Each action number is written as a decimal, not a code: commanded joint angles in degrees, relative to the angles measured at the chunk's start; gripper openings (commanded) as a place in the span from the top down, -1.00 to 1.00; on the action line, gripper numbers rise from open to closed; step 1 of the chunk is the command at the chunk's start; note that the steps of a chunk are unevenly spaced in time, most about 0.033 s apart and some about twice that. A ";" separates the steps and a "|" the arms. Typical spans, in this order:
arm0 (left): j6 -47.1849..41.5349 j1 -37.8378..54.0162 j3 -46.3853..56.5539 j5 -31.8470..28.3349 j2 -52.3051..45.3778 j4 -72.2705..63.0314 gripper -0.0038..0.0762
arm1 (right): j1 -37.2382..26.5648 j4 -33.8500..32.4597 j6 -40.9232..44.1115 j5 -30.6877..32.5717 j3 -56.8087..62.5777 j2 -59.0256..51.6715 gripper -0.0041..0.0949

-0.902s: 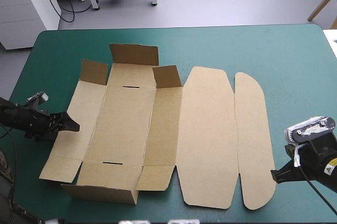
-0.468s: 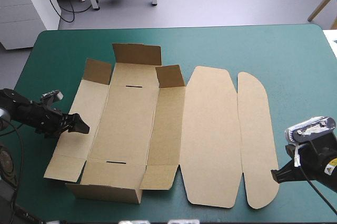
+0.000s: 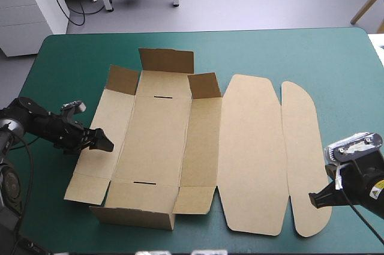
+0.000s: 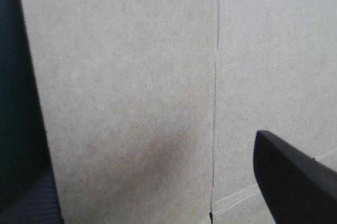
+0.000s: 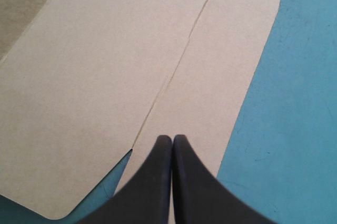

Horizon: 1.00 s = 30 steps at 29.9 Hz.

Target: Fold the box

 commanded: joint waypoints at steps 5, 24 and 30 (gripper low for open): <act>-0.24 -3.00 1.01 6.65 0.15 -6.93 -0.63 | -0.22 0.18 -0.14 -3.30 -1.12 0.08 0.96; -3.07 -8.05 1.01 6.55 0.21 -8.05 -0.63 | -0.22 0.38 -0.14 -3.63 -1.12 0.08 0.96; -6.37 -8.05 1.01 6.55 0.21 -4.16 -0.58 | -0.22 0.38 -0.14 -3.38 -1.12 0.08 0.96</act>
